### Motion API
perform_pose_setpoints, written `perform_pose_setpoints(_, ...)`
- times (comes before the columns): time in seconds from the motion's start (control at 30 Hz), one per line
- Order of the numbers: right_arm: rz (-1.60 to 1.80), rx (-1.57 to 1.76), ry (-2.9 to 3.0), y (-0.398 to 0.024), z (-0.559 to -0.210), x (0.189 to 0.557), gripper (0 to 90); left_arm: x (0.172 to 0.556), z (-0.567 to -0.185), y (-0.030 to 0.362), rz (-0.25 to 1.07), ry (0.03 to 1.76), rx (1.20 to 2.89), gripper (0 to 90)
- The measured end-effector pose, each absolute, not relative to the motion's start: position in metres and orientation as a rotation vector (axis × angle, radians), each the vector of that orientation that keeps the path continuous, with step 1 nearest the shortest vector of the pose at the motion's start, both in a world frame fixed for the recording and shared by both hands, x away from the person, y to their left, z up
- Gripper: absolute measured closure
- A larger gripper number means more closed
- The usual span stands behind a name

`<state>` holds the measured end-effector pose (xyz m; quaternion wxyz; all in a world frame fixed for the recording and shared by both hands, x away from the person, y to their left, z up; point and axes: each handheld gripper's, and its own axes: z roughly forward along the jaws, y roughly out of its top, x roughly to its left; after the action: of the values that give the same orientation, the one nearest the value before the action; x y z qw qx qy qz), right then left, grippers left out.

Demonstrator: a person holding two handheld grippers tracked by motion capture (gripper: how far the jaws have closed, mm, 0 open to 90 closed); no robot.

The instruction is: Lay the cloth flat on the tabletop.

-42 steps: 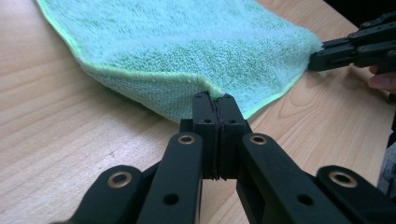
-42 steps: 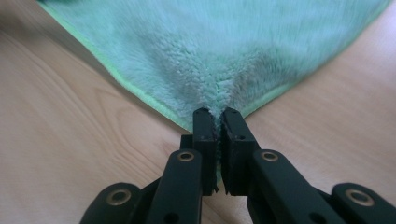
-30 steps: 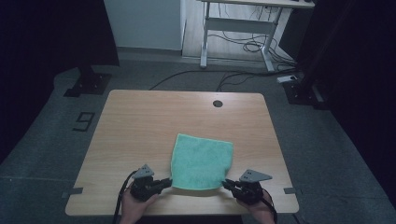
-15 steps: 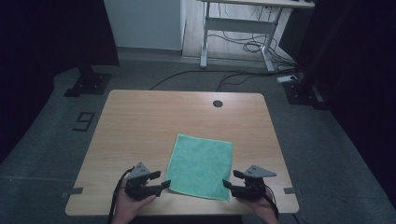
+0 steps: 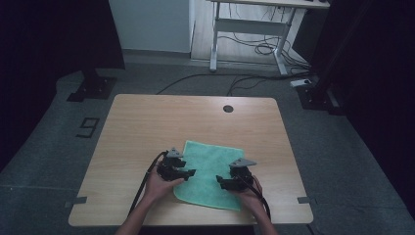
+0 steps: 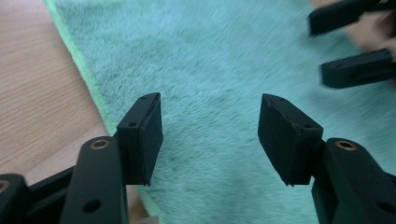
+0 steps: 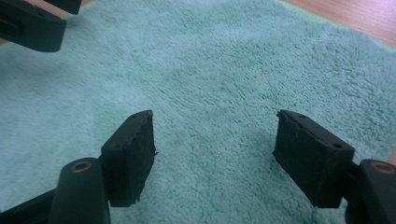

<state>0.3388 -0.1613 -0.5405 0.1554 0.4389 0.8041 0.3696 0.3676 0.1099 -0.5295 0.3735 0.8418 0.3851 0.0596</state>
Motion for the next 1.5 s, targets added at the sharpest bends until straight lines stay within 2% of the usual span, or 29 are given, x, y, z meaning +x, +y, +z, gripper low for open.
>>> perform_pose_setpoints(0.17,1.053,1.281,2.3,-0.165,-0.544,0.34,28.2,0.366,-0.537,0.107,0.152,0.971,2.17,42.8)
perform_pose_setpoints(0.8,1.045,1.263,2.295,-0.165,-0.548,0.34,29.3,0.358,-0.54,0.108,0.182,0.99,2.162,43.0)
perform_pose_setpoints(1.3,1.081,1.214,2.31,-0.164,-0.55,0.375,30.3,0.353,-0.54,0.116,0.199,1.041,2.136,43.2)
perform_pose_setpoints(1.5,1.111,1.202,2.299,-0.167,-0.552,0.374,30.5,0.357,-0.541,0.119,0.182,1.043,2.115,43.4)
